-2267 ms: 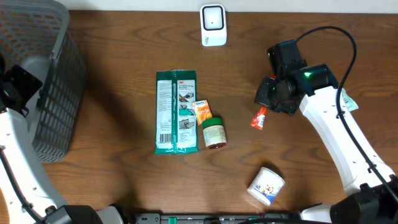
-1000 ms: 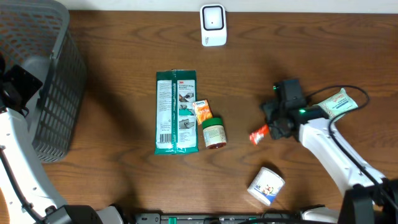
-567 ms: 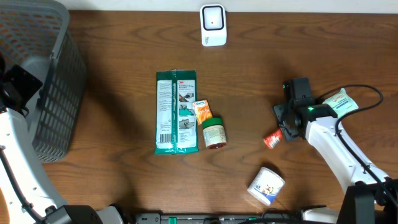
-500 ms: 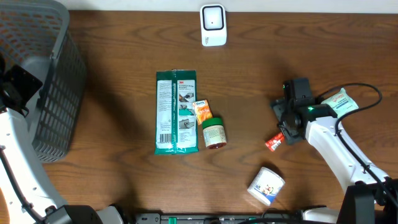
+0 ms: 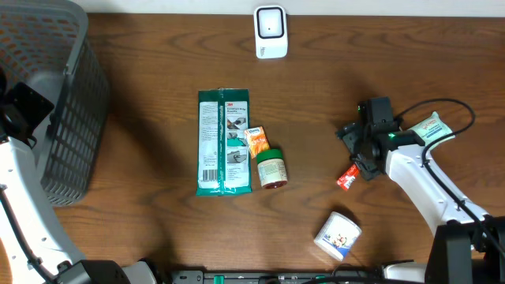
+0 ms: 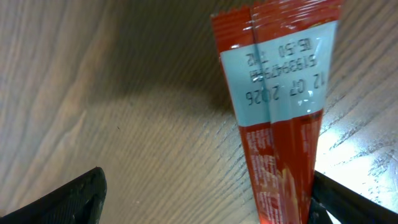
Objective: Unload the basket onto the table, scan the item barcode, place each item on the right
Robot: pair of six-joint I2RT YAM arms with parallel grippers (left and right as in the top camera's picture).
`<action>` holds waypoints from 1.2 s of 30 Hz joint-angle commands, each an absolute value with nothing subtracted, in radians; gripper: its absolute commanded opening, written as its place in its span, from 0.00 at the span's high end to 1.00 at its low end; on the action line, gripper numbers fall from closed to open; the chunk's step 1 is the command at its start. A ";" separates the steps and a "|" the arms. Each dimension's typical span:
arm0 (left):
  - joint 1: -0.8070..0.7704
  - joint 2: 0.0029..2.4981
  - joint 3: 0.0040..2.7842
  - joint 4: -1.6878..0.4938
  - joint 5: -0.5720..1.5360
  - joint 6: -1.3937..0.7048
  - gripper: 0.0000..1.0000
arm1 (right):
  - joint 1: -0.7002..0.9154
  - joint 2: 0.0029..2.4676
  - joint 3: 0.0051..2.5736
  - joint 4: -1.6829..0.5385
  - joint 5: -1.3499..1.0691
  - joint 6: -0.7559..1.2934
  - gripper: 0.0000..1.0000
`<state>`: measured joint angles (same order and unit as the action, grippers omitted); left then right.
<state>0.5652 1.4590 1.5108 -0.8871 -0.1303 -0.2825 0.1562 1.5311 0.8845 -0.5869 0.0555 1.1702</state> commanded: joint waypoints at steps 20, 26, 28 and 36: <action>0.568 1.467 1.524 -0.890 -0.136 -0.270 0.07 | 0.160 1.532 0.894 -0.513 -0.009 1.435 0.99; 0.568 1.467 1.524 -0.890 -0.136 -0.270 0.06 | 0.168 1.532 0.894 -0.518 -0.017 1.377 0.99; 0.568 1.467 1.524 -0.890 -0.136 -0.270 0.07 | 0.173 1.532 0.894 -0.523 -0.017 1.358 0.99; 0.568 1.467 1.524 -0.890 -0.136 -0.270 0.07 | 0.173 1.532 0.894 -0.532 -0.016 1.345 0.99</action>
